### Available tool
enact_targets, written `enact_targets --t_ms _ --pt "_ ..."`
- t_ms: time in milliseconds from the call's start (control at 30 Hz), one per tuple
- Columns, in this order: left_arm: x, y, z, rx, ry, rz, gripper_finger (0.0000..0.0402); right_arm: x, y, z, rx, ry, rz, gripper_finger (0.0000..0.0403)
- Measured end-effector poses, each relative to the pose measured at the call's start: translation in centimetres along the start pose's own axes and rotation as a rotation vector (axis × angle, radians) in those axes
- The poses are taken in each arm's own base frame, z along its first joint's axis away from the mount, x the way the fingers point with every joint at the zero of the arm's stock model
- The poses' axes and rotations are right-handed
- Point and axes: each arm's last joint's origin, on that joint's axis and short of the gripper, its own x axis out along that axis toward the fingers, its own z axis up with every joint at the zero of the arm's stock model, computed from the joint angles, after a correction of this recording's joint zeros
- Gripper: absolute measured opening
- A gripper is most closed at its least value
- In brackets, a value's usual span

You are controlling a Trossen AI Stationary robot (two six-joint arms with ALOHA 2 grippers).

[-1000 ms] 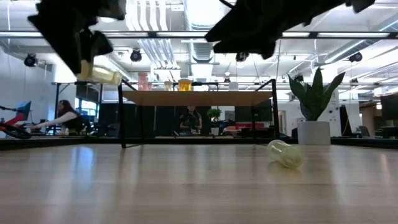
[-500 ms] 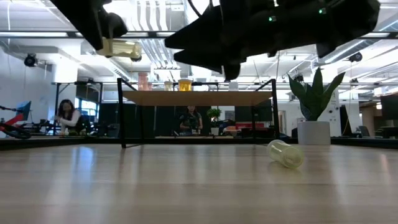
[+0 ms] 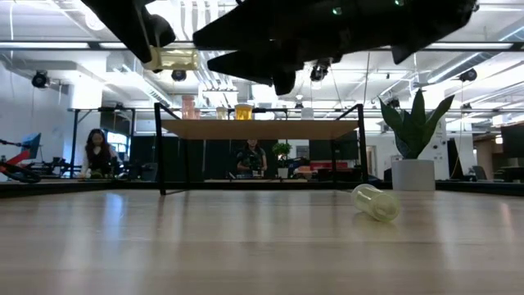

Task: Pick and place medicine bottles onto shelf by color
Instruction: Put the left yellow pill bottle on the shelf

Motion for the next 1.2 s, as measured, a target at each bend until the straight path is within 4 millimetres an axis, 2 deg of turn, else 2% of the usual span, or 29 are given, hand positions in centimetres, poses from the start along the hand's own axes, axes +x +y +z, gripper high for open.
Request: enact_targets --t_ms 200,400,633,900,1200 --pt "0.0 0.0 0.0 -0.001 0.0 0.0 0.0114 1.0 -0.1 1.0 -0.004 -0.015 -0.059 0.0307" --pt "0.0 0.0 0.2 -0.001 -0.018 -0.005 0.0114 2.1 -0.5 1.3 -0.018 0.043 -0.08 0.0314" --pt "0.0 -0.1 0.2 -0.001 -0.019 -0.006 0.0114 3.0 -0.3 1.3 -0.022 0.052 -0.072 0.0257" --pt "0.0 -0.1 0.2 -0.001 -0.02 -0.006 0.0114 3.0 -0.3 1.2 -0.026 0.063 -0.074 0.0176" --pt "0.0 -0.1 0.2 -0.002 -0.018 -0.006 0.0114 3.0 -0.3 1.2 -0.025 0.062 -0.075 0.0111"
